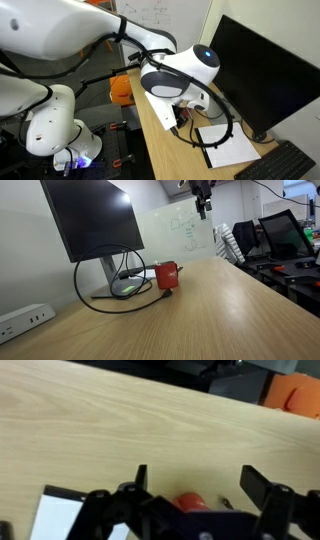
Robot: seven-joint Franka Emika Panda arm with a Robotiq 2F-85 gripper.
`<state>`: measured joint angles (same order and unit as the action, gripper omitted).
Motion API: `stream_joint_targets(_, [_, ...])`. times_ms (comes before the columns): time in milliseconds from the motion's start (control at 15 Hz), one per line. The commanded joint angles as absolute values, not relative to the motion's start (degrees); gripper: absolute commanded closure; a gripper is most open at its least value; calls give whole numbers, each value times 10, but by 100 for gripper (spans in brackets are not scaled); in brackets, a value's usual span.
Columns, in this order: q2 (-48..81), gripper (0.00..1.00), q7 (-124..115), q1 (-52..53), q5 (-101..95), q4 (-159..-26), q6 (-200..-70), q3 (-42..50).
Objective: Move the cup towards you
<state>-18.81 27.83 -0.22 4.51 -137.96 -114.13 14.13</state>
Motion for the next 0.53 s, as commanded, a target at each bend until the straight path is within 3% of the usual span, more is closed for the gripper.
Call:
stream_joint_targets(0, [-111, 0, 223, 17, 82, -1346, -1246, 87])
stream_joint_targets(200, [-31, 0, 109, 18, 48, -1309, -1325, 35])
stream_joint_targets(467, [55, 0, 53, 11, 0, -1258, -1328, 26])
